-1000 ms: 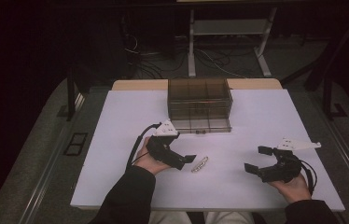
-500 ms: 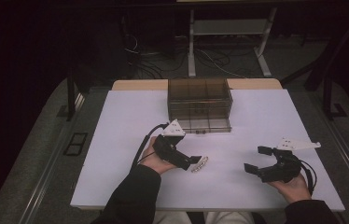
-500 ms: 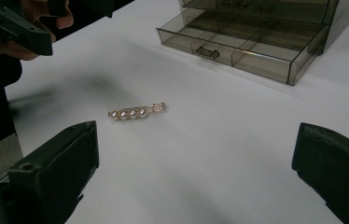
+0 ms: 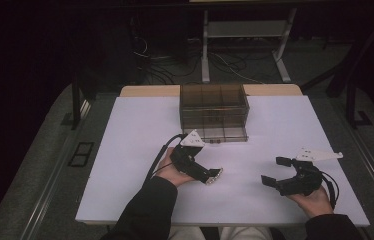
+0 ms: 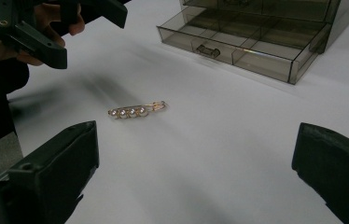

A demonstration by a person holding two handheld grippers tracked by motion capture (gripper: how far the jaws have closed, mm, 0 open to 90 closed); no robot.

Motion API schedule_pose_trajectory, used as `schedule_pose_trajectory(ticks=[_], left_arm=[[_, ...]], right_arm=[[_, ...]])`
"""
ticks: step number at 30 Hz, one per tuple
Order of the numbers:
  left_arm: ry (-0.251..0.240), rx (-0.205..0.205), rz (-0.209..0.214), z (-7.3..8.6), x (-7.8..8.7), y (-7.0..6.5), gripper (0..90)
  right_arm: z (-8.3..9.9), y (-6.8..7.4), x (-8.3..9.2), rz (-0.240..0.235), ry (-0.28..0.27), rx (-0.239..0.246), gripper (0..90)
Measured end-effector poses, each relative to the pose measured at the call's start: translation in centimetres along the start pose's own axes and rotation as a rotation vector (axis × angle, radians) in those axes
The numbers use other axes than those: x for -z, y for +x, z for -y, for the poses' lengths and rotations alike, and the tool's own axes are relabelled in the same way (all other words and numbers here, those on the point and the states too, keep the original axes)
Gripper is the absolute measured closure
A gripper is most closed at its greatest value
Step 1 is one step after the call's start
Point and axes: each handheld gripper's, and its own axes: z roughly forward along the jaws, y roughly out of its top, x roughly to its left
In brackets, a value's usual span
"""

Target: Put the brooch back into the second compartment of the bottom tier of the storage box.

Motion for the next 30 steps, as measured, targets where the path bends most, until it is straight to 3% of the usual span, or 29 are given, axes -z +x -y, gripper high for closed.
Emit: schedule_pose_trajectory(ticks=[21, 30], left_arm=[[0.057, 0.006, 0.02, 0.3, -2.2, -0.2, 0.0], [0.115, -0.002, 0.03, 0.6, -3.3, -0.4, 0.0]], right_arm=[[0.0, 0.1, -0.1, 0.001, 0.008, 0.002, 0.3], [0.0, 0.1, -0.1, 0.003, 0.01, 0.005, 0.3]])
